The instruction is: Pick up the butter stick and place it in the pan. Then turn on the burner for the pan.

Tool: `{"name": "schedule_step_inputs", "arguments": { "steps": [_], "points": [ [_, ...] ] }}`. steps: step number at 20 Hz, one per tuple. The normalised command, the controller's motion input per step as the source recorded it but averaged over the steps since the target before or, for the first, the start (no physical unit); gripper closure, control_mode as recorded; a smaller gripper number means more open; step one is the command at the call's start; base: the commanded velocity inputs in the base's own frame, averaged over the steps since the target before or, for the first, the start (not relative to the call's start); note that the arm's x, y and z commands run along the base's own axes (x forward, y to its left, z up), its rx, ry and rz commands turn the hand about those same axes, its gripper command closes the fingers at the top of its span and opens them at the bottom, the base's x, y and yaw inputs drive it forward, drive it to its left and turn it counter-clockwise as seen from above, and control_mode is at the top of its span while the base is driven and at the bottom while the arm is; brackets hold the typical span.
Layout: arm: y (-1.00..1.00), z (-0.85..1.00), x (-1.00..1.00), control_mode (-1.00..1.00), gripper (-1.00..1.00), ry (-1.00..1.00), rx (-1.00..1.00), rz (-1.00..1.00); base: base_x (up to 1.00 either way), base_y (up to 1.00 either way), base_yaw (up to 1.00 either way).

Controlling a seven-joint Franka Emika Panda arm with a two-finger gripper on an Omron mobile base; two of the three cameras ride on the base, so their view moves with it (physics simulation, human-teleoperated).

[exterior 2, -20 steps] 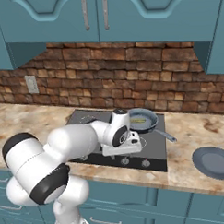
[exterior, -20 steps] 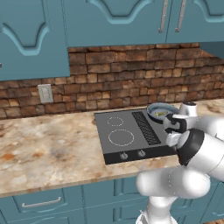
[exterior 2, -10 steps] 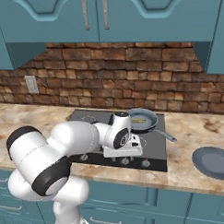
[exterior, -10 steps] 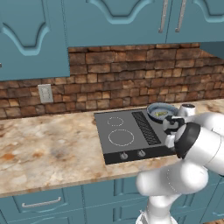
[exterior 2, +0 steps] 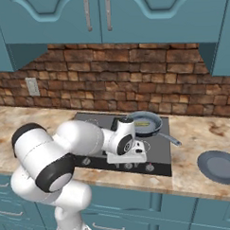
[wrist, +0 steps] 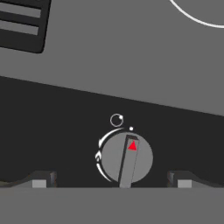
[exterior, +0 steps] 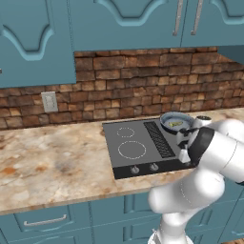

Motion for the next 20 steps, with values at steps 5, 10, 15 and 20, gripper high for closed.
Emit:
{"name": "schedule_step_inputs", "arguments": {
  "steps": [5,10,15,20],
  "points": [
    [0.00,-0.13,0.10,-1.00,-1.00,0.00,0.00,0.00,0.00,0.00,0.00],
    [0.00,-0.17,0.04,-1.00,-1.00,0.01,0.00,0.00,0.00,0.00,0.00],
    [0.00,-0.22,0.05,-1.00,1.00,0.01,0.00,0.00,0.00,0.00,0.00],
    [0.04,-0.19,0.00,-1.00,1.00,0.01,0.00,0.00,0.00,0.00,0.00]
  ]
}}
